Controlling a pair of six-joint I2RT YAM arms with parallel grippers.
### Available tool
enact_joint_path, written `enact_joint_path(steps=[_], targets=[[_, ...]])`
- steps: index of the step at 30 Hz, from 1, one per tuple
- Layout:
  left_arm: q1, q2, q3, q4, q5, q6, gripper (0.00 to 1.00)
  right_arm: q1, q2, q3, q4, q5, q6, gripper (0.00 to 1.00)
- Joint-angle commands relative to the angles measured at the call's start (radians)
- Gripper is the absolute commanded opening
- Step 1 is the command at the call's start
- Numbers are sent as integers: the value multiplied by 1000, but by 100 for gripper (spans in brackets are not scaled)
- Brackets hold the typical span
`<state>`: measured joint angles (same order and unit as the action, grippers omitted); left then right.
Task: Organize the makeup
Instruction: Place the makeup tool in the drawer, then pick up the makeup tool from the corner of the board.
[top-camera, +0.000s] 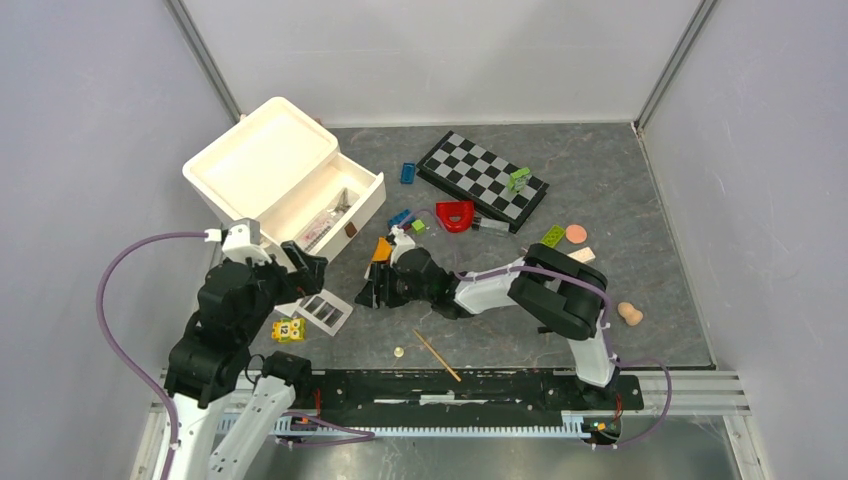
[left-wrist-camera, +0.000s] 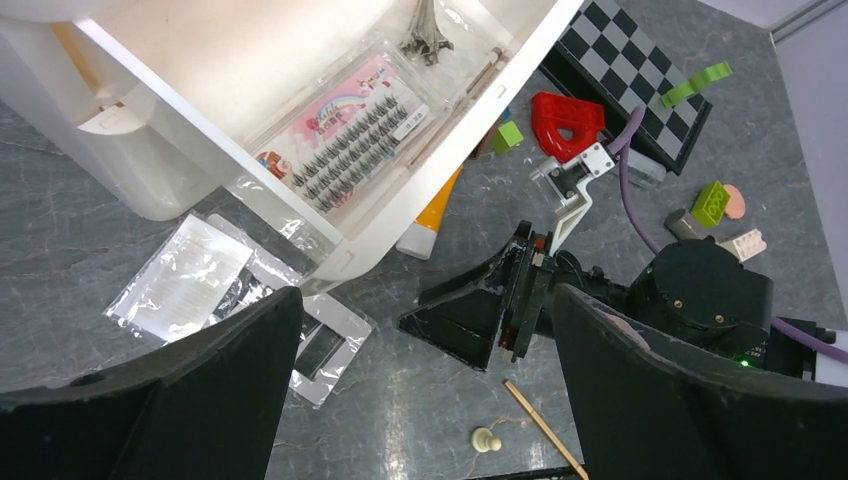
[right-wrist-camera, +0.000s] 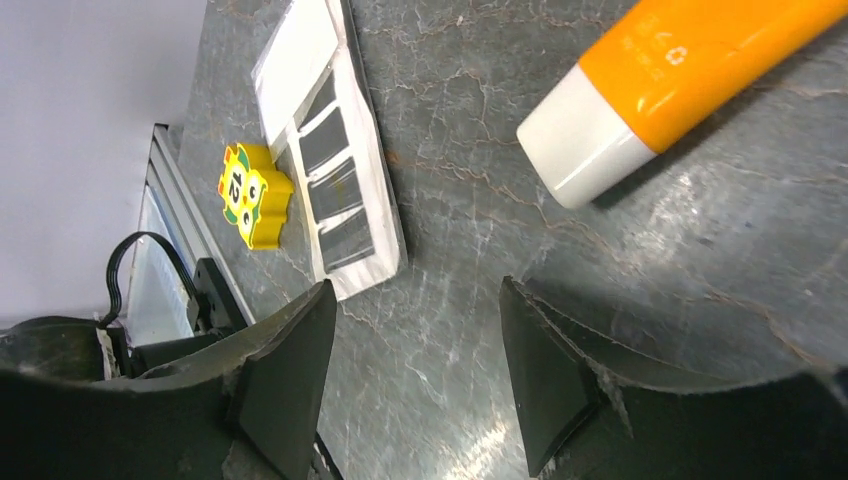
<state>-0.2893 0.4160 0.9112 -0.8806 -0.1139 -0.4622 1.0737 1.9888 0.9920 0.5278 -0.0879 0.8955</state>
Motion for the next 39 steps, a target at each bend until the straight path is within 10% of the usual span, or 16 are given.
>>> enact_joint_path(steps=[1,39], targets=[[5,-22,2,54,-52,50,100,16,56,63,51,-8,59,66],[6,-35,-9,46,-87,35,100,34,181,128,129,1,144,13]])
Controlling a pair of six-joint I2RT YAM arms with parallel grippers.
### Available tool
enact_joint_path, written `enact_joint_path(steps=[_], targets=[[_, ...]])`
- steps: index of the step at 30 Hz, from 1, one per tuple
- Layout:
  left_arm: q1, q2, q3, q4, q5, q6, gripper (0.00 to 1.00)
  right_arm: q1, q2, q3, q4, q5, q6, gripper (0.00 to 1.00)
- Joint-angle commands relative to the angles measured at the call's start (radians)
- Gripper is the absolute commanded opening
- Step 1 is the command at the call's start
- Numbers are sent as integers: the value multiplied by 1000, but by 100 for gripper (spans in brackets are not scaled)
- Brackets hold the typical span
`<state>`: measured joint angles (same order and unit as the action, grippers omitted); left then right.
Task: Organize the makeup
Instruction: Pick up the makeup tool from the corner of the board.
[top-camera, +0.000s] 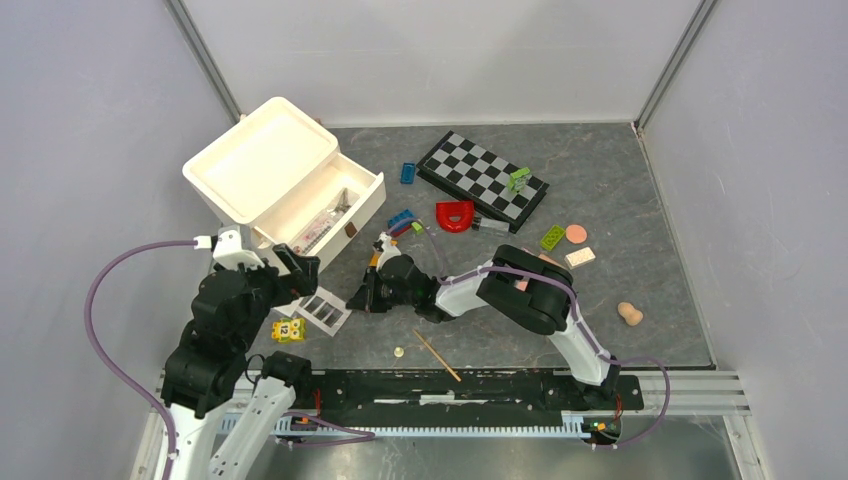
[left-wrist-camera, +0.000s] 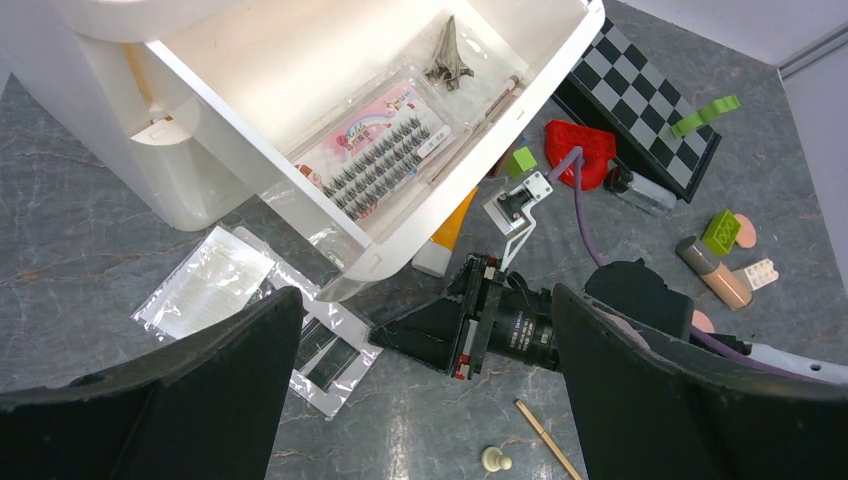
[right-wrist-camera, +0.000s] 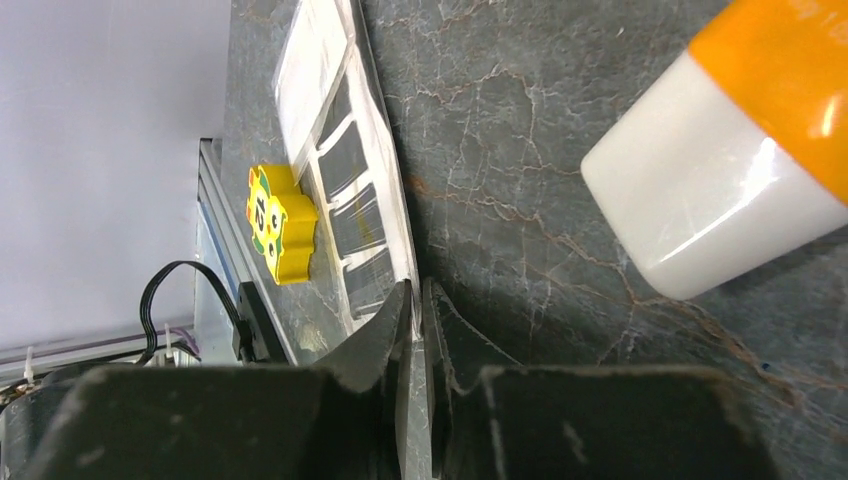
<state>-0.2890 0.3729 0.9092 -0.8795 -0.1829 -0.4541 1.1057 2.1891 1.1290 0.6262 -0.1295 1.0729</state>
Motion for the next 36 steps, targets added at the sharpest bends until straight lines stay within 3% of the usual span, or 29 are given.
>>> enact_joint_path(steps=[1,8,14,22,29,36], targets=[[5,9,-7,45,-18,26,100,1,-30,-23,43,46,-38,11],[5,21,-10,52,2,29,100,-26,-149,-181,213,49,-76,0],[5,41,-7,66,36,40,100,-62,-301,-363,241,43,-158,0],[4,43,-10,77,26,29,100,-70,-594,-504,-16,123,-384,0],[5,51,31,63,-3,41,100,-85,-850,-568,-264,295,-489,0],[4,16,52,33,-124,47,100,-126,-1096,-490,-498,457,-590,0]])
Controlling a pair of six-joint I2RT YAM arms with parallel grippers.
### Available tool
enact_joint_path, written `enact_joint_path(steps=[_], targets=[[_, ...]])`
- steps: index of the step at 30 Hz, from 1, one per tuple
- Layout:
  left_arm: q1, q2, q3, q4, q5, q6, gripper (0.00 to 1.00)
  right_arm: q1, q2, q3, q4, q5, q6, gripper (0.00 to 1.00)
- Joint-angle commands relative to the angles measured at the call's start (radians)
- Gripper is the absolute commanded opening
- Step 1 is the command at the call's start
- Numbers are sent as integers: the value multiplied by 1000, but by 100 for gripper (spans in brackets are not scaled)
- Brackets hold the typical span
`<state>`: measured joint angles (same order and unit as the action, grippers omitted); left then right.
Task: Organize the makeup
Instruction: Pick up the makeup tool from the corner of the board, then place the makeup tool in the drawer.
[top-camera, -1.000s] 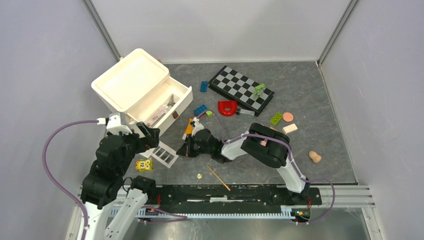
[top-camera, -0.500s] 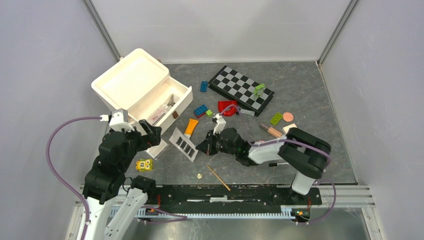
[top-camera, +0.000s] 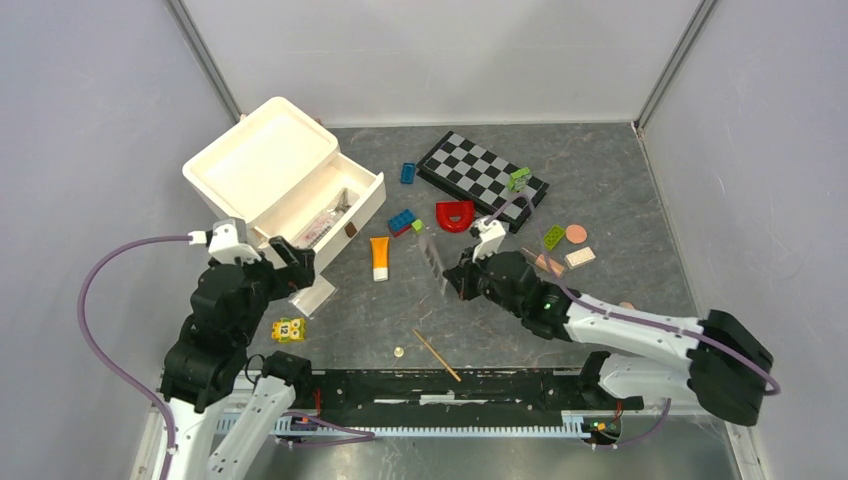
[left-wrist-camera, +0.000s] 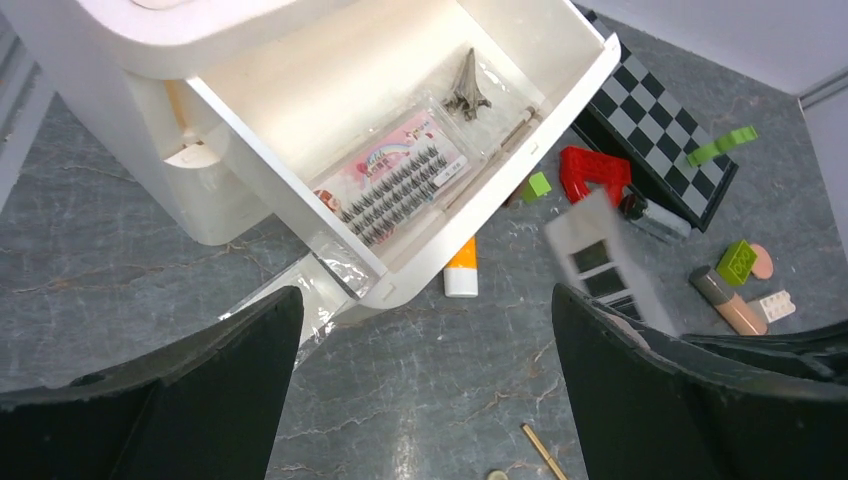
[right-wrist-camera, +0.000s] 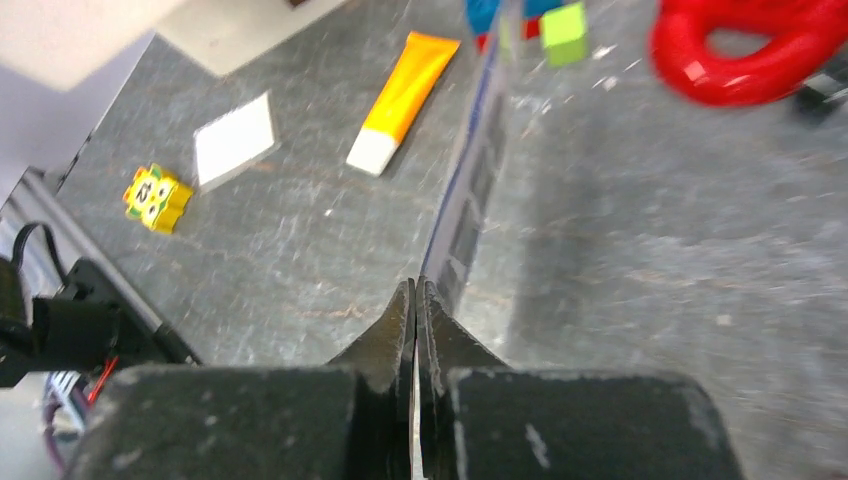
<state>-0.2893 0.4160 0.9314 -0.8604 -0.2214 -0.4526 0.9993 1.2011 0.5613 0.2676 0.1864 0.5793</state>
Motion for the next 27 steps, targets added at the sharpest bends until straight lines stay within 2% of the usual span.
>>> enact_joint_path(steps=[1,6,14,22,27], targets=[[4,-35,25,12,-98,41,100,-23,-125,105,-176,159,-116,0],[5,-78,-4,3,-154,19,99,-38,-164,270,-260,241,-168,0],[5,-104,4,-9,-195,3,99,-39,-116,374,-2,223,-40,0],[4,-34,275,-114,-191,-29,100,-35,52,450,210,170,172,0],[5,7,373,-178,-159,-45,100,-7,148,455,398,192,272,0]])
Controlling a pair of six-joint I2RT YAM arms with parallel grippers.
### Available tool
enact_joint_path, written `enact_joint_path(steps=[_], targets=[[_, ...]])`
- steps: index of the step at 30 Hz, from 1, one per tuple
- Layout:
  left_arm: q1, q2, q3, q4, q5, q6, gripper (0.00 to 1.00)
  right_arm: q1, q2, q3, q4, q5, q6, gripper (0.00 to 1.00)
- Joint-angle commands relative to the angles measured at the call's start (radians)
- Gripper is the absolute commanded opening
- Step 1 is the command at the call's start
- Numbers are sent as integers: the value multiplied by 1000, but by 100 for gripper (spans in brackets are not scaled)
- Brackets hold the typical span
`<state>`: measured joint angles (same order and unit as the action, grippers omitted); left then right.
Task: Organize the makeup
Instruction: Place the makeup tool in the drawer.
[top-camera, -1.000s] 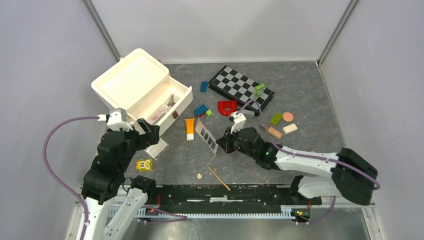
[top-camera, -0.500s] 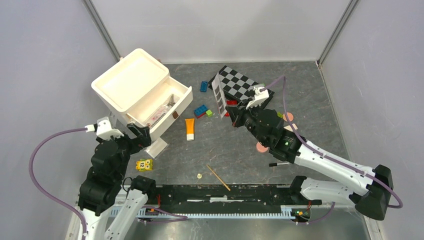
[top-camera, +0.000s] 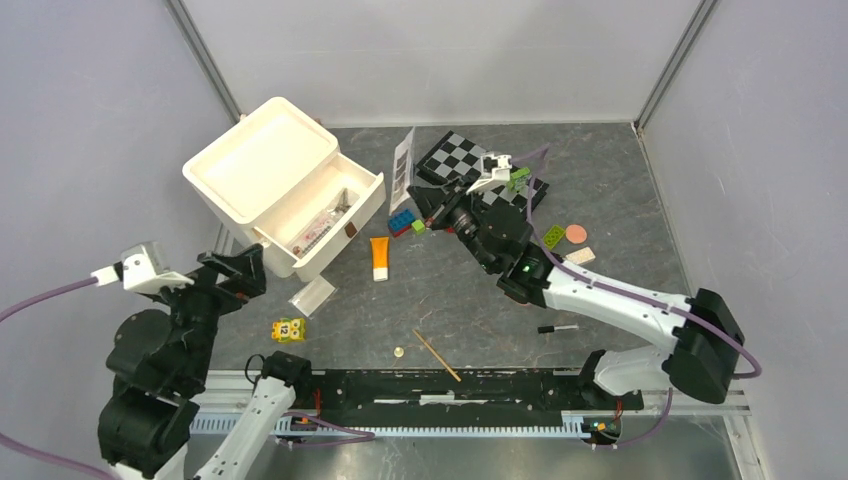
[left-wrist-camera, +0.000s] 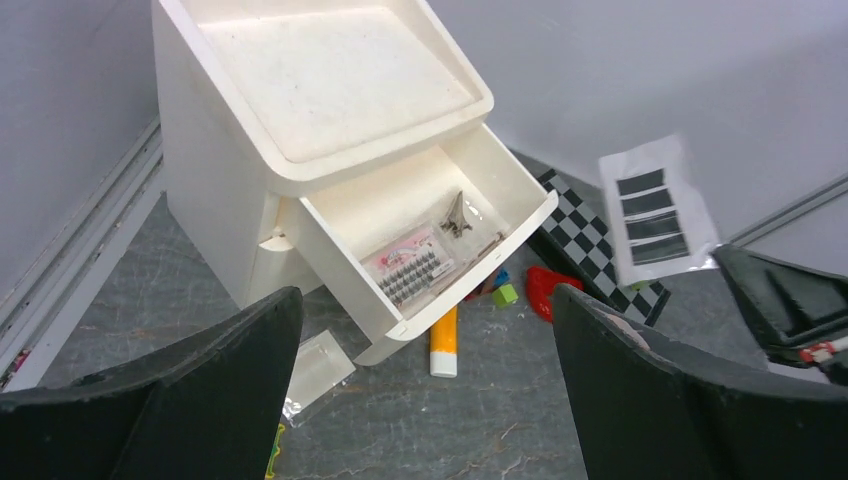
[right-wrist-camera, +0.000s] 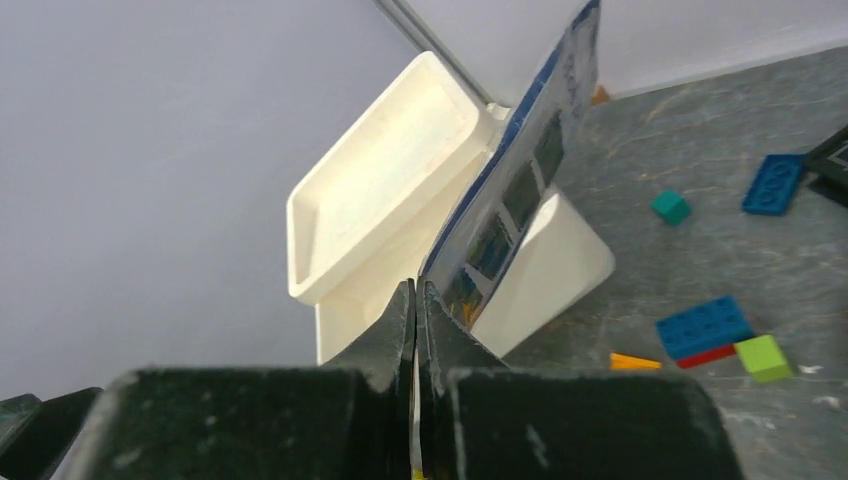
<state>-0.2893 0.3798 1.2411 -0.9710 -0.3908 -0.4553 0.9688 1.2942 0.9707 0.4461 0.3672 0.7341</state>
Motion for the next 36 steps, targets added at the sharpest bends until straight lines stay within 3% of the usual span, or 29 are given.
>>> enact_joint_path(steps=[1,10,18,36], targets=[[5,46,69,-70,22,-43,100,32,73,52,250,21,128,0],[4,62,114,-85,86,-28,100,107,263,198,342,119,200,0],[5,127,269,-164,50,16,100,178,423,307,329,268,241,0],[3,99,269,-187,101,-23,100,268,706,541,240,514,319,0]])
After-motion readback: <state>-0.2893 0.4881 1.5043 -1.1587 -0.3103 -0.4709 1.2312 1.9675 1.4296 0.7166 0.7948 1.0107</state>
